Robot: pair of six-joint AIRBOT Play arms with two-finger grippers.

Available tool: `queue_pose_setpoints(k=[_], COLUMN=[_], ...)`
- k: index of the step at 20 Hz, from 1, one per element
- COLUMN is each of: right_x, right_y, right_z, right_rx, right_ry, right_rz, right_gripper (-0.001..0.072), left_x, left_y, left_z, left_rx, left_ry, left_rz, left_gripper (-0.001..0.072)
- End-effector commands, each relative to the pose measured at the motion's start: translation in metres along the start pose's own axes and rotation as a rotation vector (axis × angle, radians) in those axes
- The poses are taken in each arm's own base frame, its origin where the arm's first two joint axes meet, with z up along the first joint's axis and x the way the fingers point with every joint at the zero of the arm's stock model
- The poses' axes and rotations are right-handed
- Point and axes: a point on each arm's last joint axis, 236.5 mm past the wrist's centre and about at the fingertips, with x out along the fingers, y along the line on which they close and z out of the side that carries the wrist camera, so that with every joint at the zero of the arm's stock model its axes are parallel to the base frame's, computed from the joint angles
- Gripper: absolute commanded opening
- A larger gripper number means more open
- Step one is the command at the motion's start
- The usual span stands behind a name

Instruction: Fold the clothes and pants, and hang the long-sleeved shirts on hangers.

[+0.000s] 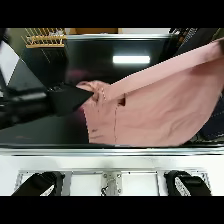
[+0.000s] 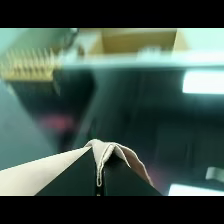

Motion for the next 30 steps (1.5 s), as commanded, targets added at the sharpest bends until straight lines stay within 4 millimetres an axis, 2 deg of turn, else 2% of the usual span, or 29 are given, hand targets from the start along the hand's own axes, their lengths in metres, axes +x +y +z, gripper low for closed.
queue_pose_setpoints(k=[1, 2, 4, 6, 8, 9, 10, 12, 14, 16, 18, 20, 22, 25, 27, 29, 30], right_x=[0.071, 0.106, 0.173, 0.239, 0.288, 0.302, 0.313, 0.323, 0.315, 0.289, 0.257, 0.223, 0.191, 0.159, 0.145, 0.135, 0.132], right_y=[-0.015, -0.02, -0.039, -0.071, -0.099, -0.107, -0.11, -0.112, -0.106, -0.102, -0.101, -0.099, -0.096, -0.1, -0.106, -0.109, -0.109], right_z=[-0.071, -0.103, -0.158, -0.197, -0.216, -0.218, -0.217, -0.204, -0.195, -0.193, -0.202, -0.22, -0.255, -0.324, -0.373, -0.41, -0.422], right_rx=[0.106, 0.119, 0.134, 0.166, 0.198, 0.202, 0.206, 0.205, 0.19, 0.134, 0.068, 0.02, 0.013, 0.062, 0.087, 0.115, 0.119], right_ry=[0.338, 0.464, 0.627, 0.673, 0.667, 0.656, 0.64, 0.583, 0.575, 0.63, 0.69, 0.734, 0.786, 0.86, 0.913, 0.963, 0.976], right_rz=[0.025, 0.033, 0.007, -0.047, -0.078, -0.087, -0.085, -0.084, -0.076, -0.086, -0.129, -0.163, -0.173, -0.198, -0.219, -0.224, -0.223], right_gripper=[0.0004, 0.0004, 0.0004, 0.0004, 0.0004, 0.0005, 0.0005, 0.0005, 0.0005, 0.0004, 0.0004, 0.0005, 0.0004, 0.0005, 0.0005, 0.0005, 0.0005], left_x=[0.047, 0.072, 0.113, 0.144, 0.163, 0.169, 0.172, 0.173, 0.171, 0.166, 0.16, 0.154, 0.151, 0.16, 0.172, 0.182, 0.186], left_y=[0.087, 0.119, 0.19, 0.256, 0.307, 0.324, 0.338, 0.352, 0.356, 0.347, 0.334, 0.333, 0.337, 0.345, 0.348, 0.355, 0.358], left_z=[-0.027, -0.039, -0.047, -0.033, -0.004, 0.011, 0.025, 0.043, 0.043, 0.033, 0.019, -0.003, -0.035, -0.076, -0.101, -0.119, -0.126], left_rx=[-0.087, -0.133, -0.236, -0.36, -0.492, -0.545, -0.573, -0.591, -0.558, -0.524, -0.482, -0.469, -0.469, -0.495, -0.498, -0.5, -0.5], left_ry=[0.082, 0.136, 0.178, 0.142, 0.062, 0.036, 0.02, 0.021, 0.079, 0.146, 0.159, 0.153, 0.173, 0.219, 0.25, 0.262, 0.275], left_rz=[0.268, 0.33, 0.445, 0.493, 0.46, 0.428, 0.388, 0.322, 0.307, 0.291, 0.289, 0.327, 0.364, 0.393, 0.409, 0.43, 0.438], left_gripper=[0.0012, 0.0012, 0.0012, 0.0012, 0.0012, 0.0012, 0.0012, 0.0012, 0.0012, 0.0012, 0.0012, 0.0012, 0.0012, 0.0012, 0.0012, 0.0012, 0.0012])
